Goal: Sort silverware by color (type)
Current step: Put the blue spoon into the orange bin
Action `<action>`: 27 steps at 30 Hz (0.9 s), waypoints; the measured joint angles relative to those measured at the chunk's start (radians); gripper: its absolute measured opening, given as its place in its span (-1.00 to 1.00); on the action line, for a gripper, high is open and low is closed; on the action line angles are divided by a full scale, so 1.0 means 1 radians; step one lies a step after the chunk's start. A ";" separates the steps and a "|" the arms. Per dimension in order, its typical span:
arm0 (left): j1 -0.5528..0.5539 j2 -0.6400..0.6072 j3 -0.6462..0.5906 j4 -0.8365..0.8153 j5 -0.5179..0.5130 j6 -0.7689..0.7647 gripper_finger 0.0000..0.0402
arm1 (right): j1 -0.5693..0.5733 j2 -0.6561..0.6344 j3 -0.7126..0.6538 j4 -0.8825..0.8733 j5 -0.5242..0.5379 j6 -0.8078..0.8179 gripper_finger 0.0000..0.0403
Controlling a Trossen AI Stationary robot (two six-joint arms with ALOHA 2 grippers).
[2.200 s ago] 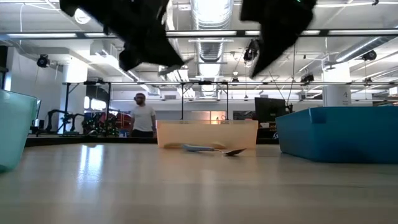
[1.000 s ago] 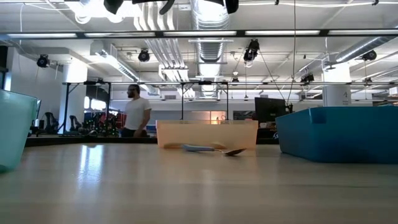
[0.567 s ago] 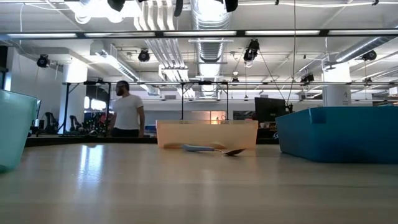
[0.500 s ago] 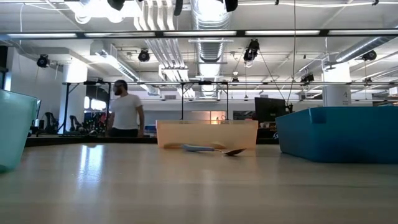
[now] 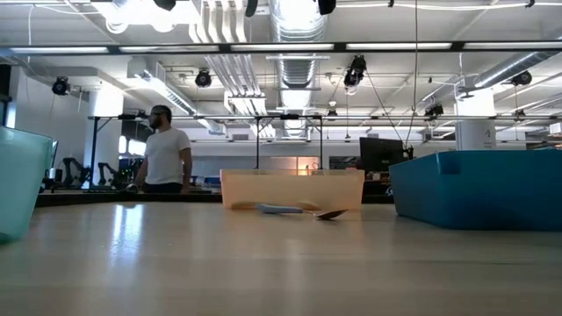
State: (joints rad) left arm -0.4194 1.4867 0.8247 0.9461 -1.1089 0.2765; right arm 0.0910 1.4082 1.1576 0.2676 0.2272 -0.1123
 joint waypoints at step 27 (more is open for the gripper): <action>0.008 0.111 0.091 0.059 0.005 0.054 -0.89 | 0.000 -0.002 0.001 0.003 -0.029 -0.015 -0.88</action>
State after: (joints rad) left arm -0.4118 1.5974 0.9161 1.0050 -1.1039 0.3309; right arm 0.0915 1.4064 1.1584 0.2710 0.1986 -0.1276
